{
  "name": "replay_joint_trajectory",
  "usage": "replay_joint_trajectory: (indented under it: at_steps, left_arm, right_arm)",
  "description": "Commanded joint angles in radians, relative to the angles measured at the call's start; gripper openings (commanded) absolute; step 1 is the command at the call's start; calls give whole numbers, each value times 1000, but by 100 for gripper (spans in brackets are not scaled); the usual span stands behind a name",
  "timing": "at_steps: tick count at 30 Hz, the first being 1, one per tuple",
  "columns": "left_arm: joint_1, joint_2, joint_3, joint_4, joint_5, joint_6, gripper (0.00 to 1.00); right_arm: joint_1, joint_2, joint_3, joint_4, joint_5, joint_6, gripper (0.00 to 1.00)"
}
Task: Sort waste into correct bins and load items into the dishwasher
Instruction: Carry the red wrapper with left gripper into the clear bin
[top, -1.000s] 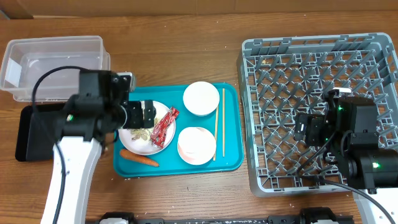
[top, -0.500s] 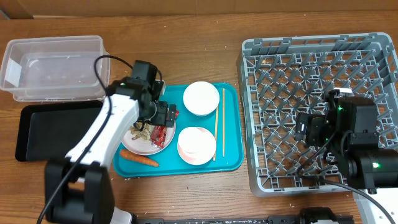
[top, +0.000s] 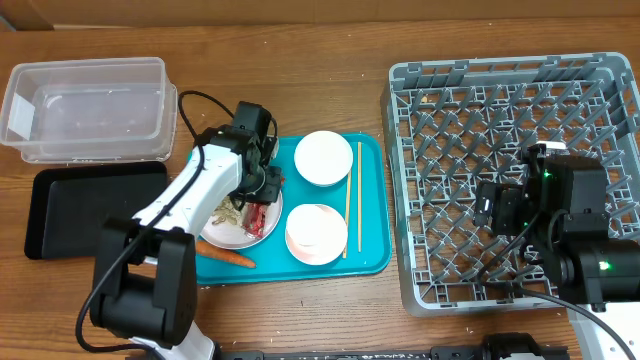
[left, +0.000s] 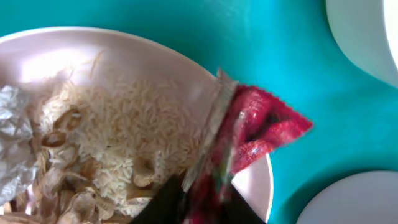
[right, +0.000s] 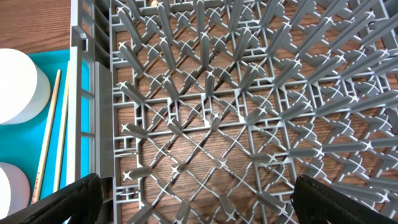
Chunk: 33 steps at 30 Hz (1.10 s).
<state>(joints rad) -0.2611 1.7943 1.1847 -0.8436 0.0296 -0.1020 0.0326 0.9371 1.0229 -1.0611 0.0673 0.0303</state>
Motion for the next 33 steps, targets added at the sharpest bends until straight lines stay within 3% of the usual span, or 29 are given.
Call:
replay_joint_trajectory:
  at_steps: [1, 8, 17, 33]
  left_arm:
    - [-8, 16, 18, 5, -5, 1, 4]
    - [6, -5, 111, -65, -39, -1, 4]
    - [130, -36, 471, -179, -170, -11, 4]
    - [532, 80, 525, 273, -212, -89, 4]
  right_arm:
    - [-1, -3, 29, 3, 10, 8, 100]
    - [-1, -3, 29, 3, 10, 8, 100]
    - [-1, -3, 28, -5, 10, 8, 100]
    - [-1, -3, 29, -33, 10, 8, 100]
